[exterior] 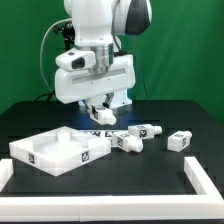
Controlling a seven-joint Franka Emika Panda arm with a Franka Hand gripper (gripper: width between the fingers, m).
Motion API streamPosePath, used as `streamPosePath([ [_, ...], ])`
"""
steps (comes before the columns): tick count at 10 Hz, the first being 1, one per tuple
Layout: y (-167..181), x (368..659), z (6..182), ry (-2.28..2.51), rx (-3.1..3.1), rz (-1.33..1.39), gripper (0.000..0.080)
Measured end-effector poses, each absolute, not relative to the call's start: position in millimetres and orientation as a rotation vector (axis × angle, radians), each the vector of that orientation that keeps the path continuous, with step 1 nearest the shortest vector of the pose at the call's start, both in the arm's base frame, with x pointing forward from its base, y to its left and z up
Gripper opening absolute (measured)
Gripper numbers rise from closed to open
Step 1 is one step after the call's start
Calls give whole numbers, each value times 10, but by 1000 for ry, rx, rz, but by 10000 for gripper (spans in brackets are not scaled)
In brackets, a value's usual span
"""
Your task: Assemble one leg
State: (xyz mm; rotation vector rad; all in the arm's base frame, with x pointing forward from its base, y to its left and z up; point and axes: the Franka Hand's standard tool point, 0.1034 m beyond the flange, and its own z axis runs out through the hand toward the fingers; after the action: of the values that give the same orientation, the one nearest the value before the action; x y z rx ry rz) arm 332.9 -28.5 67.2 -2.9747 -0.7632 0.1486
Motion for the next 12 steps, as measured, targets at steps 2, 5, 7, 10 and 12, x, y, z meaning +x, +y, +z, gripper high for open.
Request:
streamPosePath([
  [2, -341, 3338, 580, -751, -2972, 163, 284],
  [5, -357, 3417, 442, -753, -2970, 164, 284],
  [7, -362, 3421, 379, -752, -2966, 176, 284],
  [10, -362, 3426, 384, -752, -2966, 174, 284],
  [12, -362, 3424, 381, -752, -2966, 175, 284],
])
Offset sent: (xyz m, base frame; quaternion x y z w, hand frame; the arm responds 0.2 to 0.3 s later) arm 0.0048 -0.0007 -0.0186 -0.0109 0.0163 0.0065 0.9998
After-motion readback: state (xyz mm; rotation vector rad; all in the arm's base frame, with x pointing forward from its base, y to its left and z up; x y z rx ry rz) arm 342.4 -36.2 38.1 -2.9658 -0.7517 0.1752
